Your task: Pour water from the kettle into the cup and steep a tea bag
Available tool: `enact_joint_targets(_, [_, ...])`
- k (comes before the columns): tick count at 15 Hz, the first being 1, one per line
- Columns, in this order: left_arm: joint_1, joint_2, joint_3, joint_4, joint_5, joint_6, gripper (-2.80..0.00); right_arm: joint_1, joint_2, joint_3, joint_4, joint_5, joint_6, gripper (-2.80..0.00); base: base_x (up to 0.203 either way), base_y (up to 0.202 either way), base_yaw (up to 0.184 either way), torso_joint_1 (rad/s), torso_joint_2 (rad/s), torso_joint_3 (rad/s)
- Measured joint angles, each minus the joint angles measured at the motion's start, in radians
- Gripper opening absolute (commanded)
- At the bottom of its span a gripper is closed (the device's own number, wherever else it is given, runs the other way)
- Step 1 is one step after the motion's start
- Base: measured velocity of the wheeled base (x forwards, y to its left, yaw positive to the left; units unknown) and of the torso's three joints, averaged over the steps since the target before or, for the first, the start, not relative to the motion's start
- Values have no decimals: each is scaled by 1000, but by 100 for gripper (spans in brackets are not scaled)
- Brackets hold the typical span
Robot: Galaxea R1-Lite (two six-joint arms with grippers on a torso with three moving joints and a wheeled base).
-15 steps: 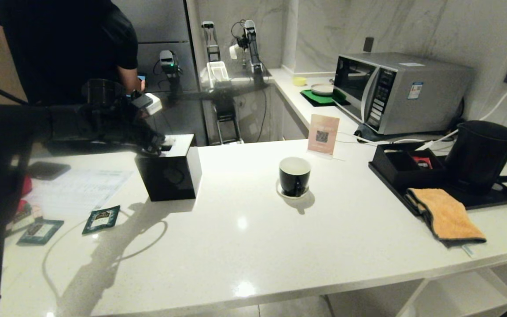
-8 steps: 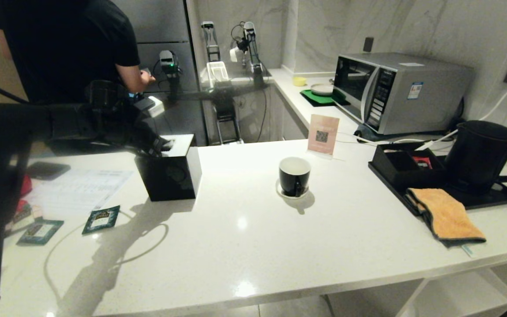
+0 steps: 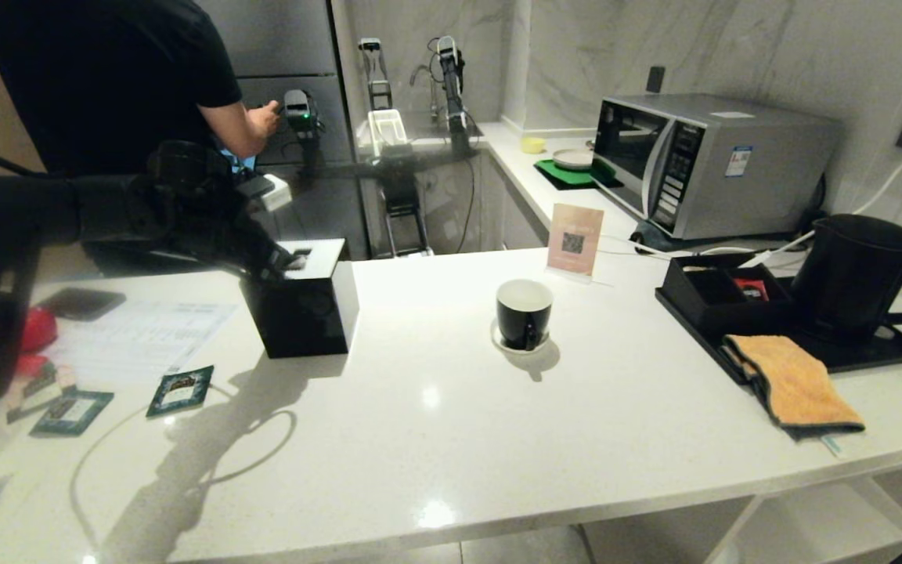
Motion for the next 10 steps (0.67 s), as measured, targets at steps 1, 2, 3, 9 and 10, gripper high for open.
enact_joint_targets(1, [0,-1,0,3,0,8,-280,0,0,0,0,0,0,-280,0,0,0,0,0,0])
enact_joint_targets(2, [0,-1,0,3,0,23,-280,0,0,0,0,-1,0,-280,0,0,0,0,0,0])
enact_joint_targets(3, [2,-1,0,4,0,33,-280,0,0,0,0,0,0,-280,0,0,0,0,0,0])
enact_joint_targets(9, [4,4,-8,2,0,56,-280,0,0,0,0,-1,0,-280,0,0,0,0,0,0])
enact_joint_targets(10, [4,3,-10,1,0,56,-280,0,0,0,0,0,0,-280,0,0,0,0,0,0])
